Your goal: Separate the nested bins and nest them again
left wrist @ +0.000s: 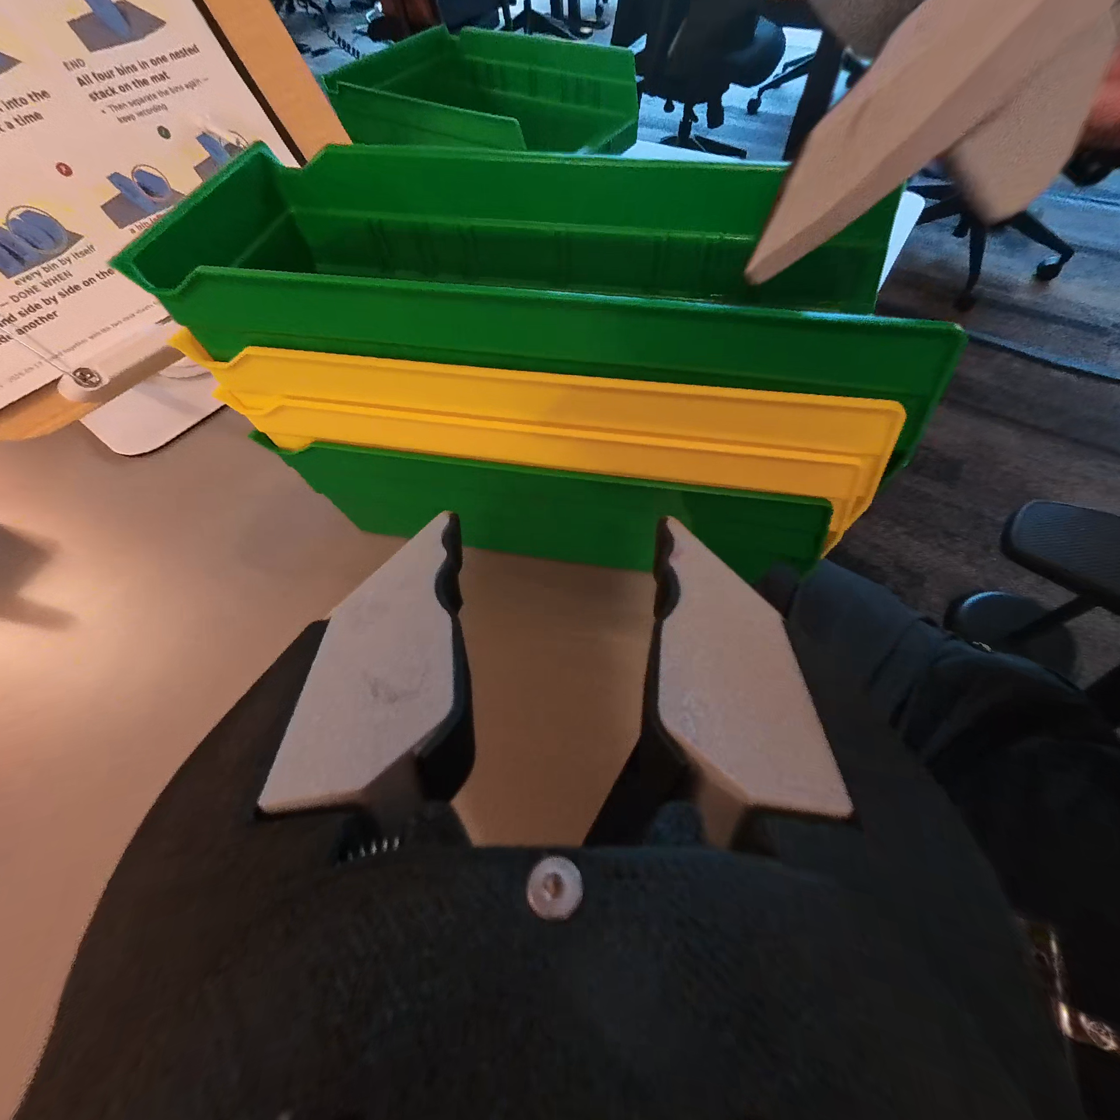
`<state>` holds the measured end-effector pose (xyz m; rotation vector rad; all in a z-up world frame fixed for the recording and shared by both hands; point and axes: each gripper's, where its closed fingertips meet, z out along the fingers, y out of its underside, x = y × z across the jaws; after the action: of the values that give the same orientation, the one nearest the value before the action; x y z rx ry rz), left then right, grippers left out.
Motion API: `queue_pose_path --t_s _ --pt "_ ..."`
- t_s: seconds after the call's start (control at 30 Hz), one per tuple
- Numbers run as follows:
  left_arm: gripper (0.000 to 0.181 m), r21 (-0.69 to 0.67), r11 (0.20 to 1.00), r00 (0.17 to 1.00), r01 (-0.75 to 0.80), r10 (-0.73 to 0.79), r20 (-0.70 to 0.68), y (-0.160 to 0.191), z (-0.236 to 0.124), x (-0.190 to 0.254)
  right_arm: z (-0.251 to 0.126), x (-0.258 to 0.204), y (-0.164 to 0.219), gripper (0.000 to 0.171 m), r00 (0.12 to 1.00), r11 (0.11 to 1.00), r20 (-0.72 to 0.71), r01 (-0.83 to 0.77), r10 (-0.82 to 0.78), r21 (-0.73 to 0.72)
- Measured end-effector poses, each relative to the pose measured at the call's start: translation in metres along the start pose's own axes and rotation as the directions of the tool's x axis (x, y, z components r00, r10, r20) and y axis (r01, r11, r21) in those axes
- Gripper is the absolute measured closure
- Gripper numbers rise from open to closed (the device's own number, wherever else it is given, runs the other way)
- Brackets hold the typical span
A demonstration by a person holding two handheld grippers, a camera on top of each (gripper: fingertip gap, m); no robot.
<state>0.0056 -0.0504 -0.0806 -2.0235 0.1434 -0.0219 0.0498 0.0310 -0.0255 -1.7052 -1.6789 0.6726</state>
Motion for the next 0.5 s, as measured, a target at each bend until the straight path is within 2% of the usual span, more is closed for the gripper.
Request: queue_pose_path --t_s 0.03,0.17,0.27,0.37,0.5 --pt "0.119 0.004 1.000 1.000 0.001 -0.001 0.000 -0.001 -0.001 0.000 0.006 0.000 0.000 0.057 1.000 1.000 -0.005 0.006 -0.006 -0.030" --pt "0.119 0.012 1.000 1.000 0.001 -0.001 -0.002 -0.002 -0.003 -0.001 0.028 0.008 0.003 0.059 0.999 0.991 -0.045 -0.009 0.003 -0.135" --pt "0.120 0.000 1.000 0.999 -0.016 0.016 0.031 0.000 -0.002 -0.005 0.044 0.009 0.005 0.054 1.000 0.982 -0.022 -0.011 0.007 -0.188" --pt "0.121 -0.030 0.998 0.996 -0.049 0.051 0.076 0.003 -0.001 -0.010 0.049 0.010 0.005 0.054 1.000 0.978 -0.004 -0.012 0.011 -0.210" --pt "0.121 -0.032 0.997 0.996 -0.067 0.069 0.063 0.003 0.004 -0.004 0.050 0.010 0.006 0.053 1.000 0.969 0.011 0.008 -0.005 -0.245"
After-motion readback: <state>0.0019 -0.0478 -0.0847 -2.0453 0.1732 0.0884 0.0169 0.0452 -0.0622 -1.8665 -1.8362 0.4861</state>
